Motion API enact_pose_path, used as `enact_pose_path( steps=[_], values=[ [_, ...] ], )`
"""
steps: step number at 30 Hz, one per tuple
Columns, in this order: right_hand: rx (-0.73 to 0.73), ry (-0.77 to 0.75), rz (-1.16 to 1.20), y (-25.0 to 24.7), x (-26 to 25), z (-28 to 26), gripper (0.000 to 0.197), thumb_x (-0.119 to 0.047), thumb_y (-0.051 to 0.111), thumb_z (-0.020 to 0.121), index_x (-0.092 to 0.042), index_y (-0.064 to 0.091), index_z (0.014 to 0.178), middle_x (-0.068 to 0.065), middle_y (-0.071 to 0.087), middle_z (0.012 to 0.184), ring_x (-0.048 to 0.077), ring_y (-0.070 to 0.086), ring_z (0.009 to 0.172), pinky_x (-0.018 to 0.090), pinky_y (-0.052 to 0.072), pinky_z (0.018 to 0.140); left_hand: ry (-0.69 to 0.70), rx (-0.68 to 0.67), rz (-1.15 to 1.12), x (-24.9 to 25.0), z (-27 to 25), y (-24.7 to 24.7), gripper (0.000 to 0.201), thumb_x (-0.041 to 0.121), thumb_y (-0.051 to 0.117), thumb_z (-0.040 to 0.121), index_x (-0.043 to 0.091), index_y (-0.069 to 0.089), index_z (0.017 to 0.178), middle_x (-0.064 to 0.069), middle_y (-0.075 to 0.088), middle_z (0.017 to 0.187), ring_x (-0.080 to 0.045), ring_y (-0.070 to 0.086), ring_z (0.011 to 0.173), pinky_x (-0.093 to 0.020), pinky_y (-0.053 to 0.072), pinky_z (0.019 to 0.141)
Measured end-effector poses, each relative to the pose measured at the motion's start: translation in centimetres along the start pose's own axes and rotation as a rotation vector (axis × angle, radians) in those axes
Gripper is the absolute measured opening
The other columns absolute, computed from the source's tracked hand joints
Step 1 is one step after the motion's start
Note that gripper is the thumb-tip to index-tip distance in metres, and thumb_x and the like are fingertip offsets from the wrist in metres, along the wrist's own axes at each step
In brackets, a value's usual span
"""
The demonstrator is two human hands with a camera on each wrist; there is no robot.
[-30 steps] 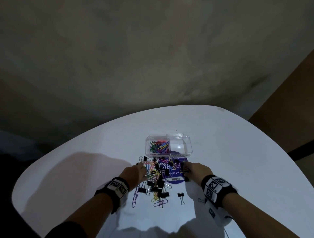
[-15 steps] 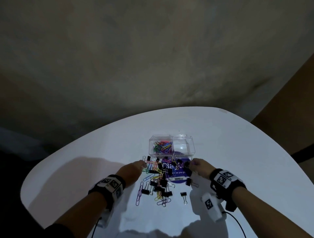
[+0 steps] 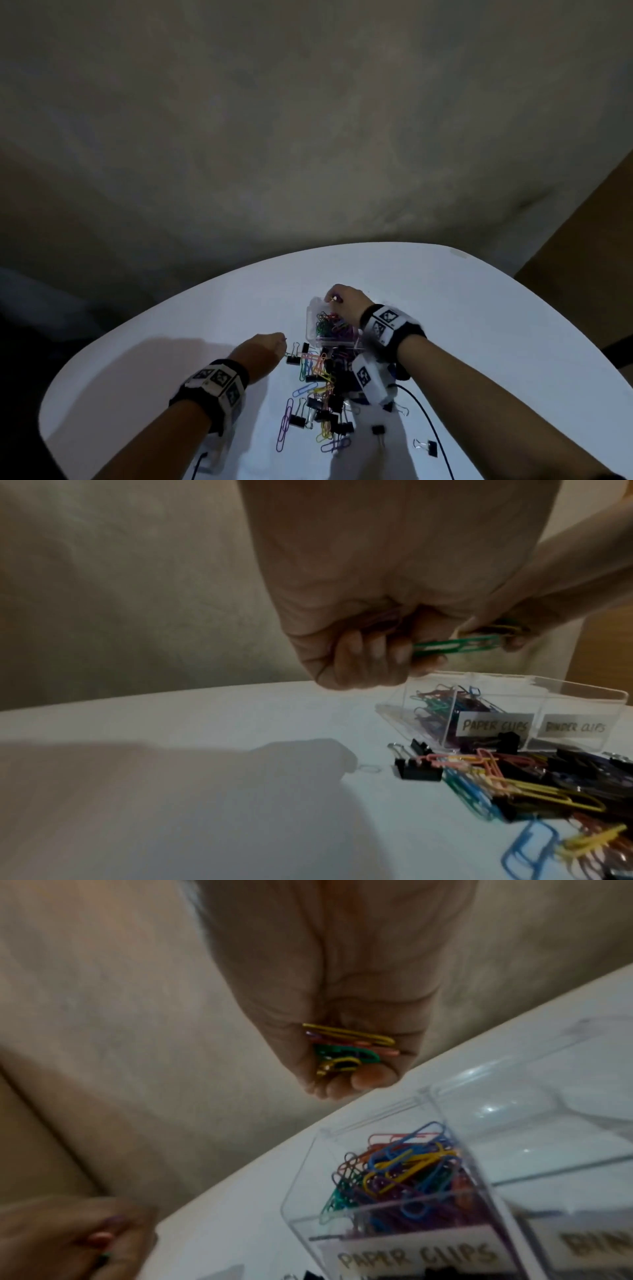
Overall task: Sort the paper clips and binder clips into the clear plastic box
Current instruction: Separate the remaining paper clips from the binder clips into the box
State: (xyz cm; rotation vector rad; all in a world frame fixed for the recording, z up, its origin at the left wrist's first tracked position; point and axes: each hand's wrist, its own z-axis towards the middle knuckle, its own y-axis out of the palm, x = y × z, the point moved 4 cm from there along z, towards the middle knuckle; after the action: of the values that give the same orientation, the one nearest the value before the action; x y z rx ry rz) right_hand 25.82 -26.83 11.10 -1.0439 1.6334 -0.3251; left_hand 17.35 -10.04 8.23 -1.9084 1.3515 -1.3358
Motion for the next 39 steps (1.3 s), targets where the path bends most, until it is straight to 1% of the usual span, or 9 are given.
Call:
enact_pose_path(
  steps=[3,6,11,14,19,26,30,36,39],
  values=[
    [0.003,-0.02,-0.063,1.5,-0.7,1.3,0.027,-0.006,0.04,0.094,-0.003,0.053,0.118,0.02,0.06,0.112,0.031,0.057,0.098,0.03,0.042,0.076,-0.072,0.011,-0.026,-1.6,-0.9,0.8,0.042,0.047,0.034,0.095,0.023,0.033,0.061,0.005,0.04,0.061,-0.013,0.041,0.06,-0.025,0.03,0.055],
    [-0.064,-0.01,-0.173,2.2,-0.1,1.3,0.031,-0.008,0.045,0.092,-0.006,0.056,0.121,0.015,0.058,0.129,0.03,0.054,0.118,0.032,0.043,0.098,-0.121,-0.002,-0.013,-3.4,-1.6,1.2,0.037,0.039,0.031,0.099,0.018,0.039,0.069,-0.004,0.05,0.075,-0.018,0.046,0.074,-0.027,0.032,0.07],
    [0.107,-0.046,0.008,-1.4,1.6,-1.1,0.027,0.001,0.043,0.09,-0.003,0.065,0.103,0.017,0.067,0.109,0.028,0.061,0.094,0.029,0.045,0.083,-0.103,0.014,-0.029,-3.6,-0.6,0.9,0.028,0.029,0.035,0.097,0.025,0.049,0.074,-0.008,0.066,0.101,-0.024,0.06,0.096,-0.028,0.04,0.081],
    [0.165,-0.031,0.028,-2.9,4.5,-4.1,0.017,-0.003,0.05,0.089,-0.002,0.065,0.096,0.013,0.067,0.093,0.023,0.059,0.085,0.025,0.042,0.076,-0.036,-0.041,0.09,-1.8,0.6,1.5,0.027,0.016,0.033,0.097,0.021,0.058,0.105,-0.006,0.061,0.125,-0.024,0.058,0.111,-0.032,0.043,0.095],
    [-0.024,0.106,-0.31,0.3,10.6,-8.9,0.027,-0.013,0.05,0.09,-0.016,0.061,0.114,0.005,0.061,0.122,0.023,0.058,0.108,0.029,0.045,0.089,0.015,-0.103,0.204,1.5,3.1,2.7,0.05,0.038,0.05,0.092,0.02,0.036,0.135,-0.005,0.053,0.137,-0.023,0.053,0.121,-0.033,0.042,0.099],
    [-0.065,-0.227,-0.537,7.4,7.4,-7.9,0.054,-0.022,0.058,0.084,-0.013,0.044,0.136,0.004,0.044,0.145,0.023,0.042,0.132,0.036,0.038,0.108,0.04,-0.076,0.249,2.0,3.5,4.7,0.049,0.042,0.056,0.086,0.02,0.04,0.128,-0.003,0.055,0.134,-0.024,0.055,0.118,-0.033,0.043,0.097],
    [-0.131,-0.12,-0.669,8.9,8.3,-7.8,0.061,-0.05,0.081,0.031,-0.03,0.075,0.088,-0.019,0.073,0.089,0.006,0.07,0.079,0.017,0.055,0.057,0.1,0.011,0.264,1.7,2.5,5.0,0.036,0.037,0.051,0.091,0.021,0.049,0.123,-0.003,0.058,0.128,-0.023,0.056,0.116,-0.031,0.043,0.095],
    [0.018,-0.244,-0.636,7.0,8.0,-8.4,0.028,-0.032,0.047,0.068,-0.029,0.071,0.082,-0.012,0.071,0.08,0.011,0.067,0.069,0.017,0.052,0.058,0.09,0.015,0.224,0.8,2.3,4.9,0.03,0.037,0.052,0.09,0.022,0.054,0.117,-0.003,0.058,0.122,-0.021,0.056,0.113,-0.029,0.041,0.092],
    [-0.031,-0.252,-0.553,7.1,6.0,-7.0,0.034,-0.017,0.048,0.088,-0.007,0.057,0.119,0.011,0.06,0.122,0.03,0.055,0.112,0.035,0.046,0.094,0.091,-0.005,0.226,0.9,2.6,4.8,0.03,0.036,0.053,0.09,0.022,0.055,0.117,-0.003,0.056,0.122,-0.02,0.054,0.114,-0.029,0.041,0.094]
  ],
)
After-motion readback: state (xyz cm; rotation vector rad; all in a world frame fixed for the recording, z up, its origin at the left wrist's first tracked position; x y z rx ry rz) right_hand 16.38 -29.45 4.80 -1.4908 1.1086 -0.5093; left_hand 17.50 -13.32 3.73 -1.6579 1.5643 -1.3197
